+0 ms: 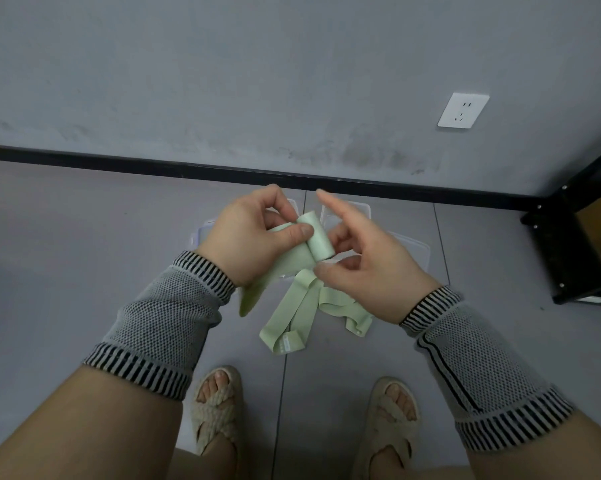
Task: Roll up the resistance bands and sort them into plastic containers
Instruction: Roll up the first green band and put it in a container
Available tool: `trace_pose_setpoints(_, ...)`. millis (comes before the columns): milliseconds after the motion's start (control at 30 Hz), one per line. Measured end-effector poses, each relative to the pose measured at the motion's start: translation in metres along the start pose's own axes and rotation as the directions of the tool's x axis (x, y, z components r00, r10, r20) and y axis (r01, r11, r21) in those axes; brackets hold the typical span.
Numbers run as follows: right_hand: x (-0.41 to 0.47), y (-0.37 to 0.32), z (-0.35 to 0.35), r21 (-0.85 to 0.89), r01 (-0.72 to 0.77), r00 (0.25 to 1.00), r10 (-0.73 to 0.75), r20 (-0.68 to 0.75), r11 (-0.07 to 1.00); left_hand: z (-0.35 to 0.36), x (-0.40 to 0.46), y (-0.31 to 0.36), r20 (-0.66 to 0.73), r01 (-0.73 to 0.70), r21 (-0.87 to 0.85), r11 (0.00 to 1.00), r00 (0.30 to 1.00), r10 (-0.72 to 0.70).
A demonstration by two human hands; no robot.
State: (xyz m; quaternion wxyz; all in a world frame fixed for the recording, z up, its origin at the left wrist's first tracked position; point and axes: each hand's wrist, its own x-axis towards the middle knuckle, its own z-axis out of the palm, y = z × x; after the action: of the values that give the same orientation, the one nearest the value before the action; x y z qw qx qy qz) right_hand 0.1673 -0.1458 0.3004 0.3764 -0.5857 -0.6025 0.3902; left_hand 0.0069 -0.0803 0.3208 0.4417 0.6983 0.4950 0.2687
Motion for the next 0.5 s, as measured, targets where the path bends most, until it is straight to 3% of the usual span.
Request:
trace_pose_setpoints(67, 0.0016, -0.0012, -0.0012, 0.157, -0.043, 0.998, 0.049, -0.033, 0.987, -0.0032, -0.0008, 0.0002, 0.023, 0.027, -0.081, 0.996, 0.999, -0.025)
trace_pose_setpoints(233, 0.0022, -0.0055, -0.0036, 0.332, -0.099, 0.991, 0.124, -0.056, 0.938, -0.0039, -0.0024, 0.0002, 0.092, 0.026, -0.154, 0.988, 0.996, -0.012)
trace_pose_setpoints(500, 0.0036, -0.0048, -0.0054, 0.408, -0.166, 0.984, 0.175, 0.015, 0.898, -0.0006, -0.0025, 0.0014, 0.101, 0.001, -0.167, 0.986, 0.995, 0.016)
